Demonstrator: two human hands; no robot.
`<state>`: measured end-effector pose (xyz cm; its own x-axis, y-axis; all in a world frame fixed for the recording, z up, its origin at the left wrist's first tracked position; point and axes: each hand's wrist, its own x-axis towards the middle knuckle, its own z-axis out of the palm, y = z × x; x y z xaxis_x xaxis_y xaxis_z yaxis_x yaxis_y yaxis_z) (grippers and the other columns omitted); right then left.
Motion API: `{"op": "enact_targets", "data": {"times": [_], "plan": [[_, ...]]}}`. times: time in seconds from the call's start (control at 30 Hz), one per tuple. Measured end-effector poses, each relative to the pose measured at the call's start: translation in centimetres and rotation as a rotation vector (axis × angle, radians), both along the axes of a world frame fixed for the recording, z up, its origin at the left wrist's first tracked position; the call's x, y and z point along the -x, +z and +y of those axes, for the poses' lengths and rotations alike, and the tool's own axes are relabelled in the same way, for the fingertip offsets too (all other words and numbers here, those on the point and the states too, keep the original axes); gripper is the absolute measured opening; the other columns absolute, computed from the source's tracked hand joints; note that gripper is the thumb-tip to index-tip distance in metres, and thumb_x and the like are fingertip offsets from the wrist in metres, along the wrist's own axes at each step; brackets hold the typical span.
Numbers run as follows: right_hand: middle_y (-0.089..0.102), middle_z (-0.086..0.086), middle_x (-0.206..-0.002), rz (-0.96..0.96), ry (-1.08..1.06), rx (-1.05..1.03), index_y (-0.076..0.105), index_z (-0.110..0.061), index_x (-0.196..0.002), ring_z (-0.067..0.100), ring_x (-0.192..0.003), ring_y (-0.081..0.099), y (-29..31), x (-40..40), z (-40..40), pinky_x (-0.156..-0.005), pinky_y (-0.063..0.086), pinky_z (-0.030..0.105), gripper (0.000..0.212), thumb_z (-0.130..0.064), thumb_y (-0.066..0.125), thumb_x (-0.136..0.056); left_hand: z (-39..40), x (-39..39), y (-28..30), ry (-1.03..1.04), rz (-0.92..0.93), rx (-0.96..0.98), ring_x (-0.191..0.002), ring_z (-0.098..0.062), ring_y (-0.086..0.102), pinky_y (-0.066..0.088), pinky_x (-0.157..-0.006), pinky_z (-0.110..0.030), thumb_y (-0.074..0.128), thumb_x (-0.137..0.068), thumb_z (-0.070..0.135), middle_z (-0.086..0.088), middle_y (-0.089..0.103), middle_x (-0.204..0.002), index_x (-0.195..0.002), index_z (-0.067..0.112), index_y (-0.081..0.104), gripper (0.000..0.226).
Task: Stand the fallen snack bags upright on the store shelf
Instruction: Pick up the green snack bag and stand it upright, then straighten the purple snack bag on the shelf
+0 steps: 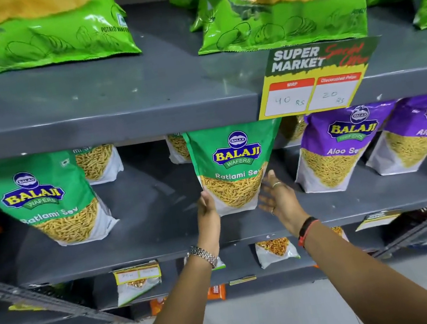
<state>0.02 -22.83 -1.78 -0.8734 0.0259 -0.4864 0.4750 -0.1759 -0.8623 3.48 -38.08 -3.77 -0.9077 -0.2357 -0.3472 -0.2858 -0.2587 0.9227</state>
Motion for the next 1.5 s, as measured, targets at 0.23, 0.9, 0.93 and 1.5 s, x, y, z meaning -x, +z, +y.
{"op": "enact_targets", "data": {"times": [0.23, 0.9, 0.93, 1.5], "plan": [[0.048, 0.011, -0.145, 0.001, 0.023, 0.041, 0.048, -0.016, -0.135, 0.030, -0.130, 0.049, -0.3, -0.3, -3.2, -0.095, 0.044, 0.039, 0.059, -0.053, 0.031, -0.094, -2.6, 0.1, -0.5, 0.061, 0.022, -0.030, -0.141, -0.020, 0.036, 0.025, -0.119, -0.045, 0.022, -0.092, 0.056, -0.001, 0.038, -0.152, -0.144, 0.022, 0.034, 0.063], [0.066, 0.014, -0.106, 0.148, -0.427, -0.066, 0.057, -0.015, -0.092, 0.018, -0.085, 0.064, -2.3, -3.1, 5.2, -0.088, 0.050, 0.036, 0.010, -0.013, 0.047, -0.095, 2.3, -2.6, -1.4, 0.411, -0.068, -0.037, -0.094, -0.024, 0.051, 0.046, -0.092, -0.041, 0.033, -0.099, 0.029, 0.001, 0.051, -0.089, -0.111, 0.004, 0.047, 0.031], [0.065, 0.010, -0.096, 0.173, -0.484, -0.083, 0.056, -0.018, -0.086, 0.016, -0.082, 0.063, -2.5, -3.5, 7.5, -0.090, 0.050, 0.038, 0.014, -0.011, 0.048, -0.095, 3.7, -2.4, -1.2, 0.367, -0.066, -0.043, -0.096, -0.025, 0.051, 0.047, -0.089, -0.039, 0.032, -0.099, 0.027, -0.001, 0.052, -0.093, -0.115, 0.003, 0.047, 0.033], [0.053, -0.009, -0.090, 0.172, -0.050, -0.116, 0.052, -0.033, -0.091, 0.010, -0.088, 0.049, -2.8, 2.9, 21.4, -0.084, 0.040, 0.027, 0.019, -0.049, 0.043, -0.092, 22.1, 4.8, 0.3, -0.185, -0.097, 0.113, -0.146, -0.020, 0.024, 0.016, -0.122, -0.042, 0.006, -0.070, 0.078, 0.002, 0.027, -0.156, -0.148, 0.024, 0.023, 0.096]]}}
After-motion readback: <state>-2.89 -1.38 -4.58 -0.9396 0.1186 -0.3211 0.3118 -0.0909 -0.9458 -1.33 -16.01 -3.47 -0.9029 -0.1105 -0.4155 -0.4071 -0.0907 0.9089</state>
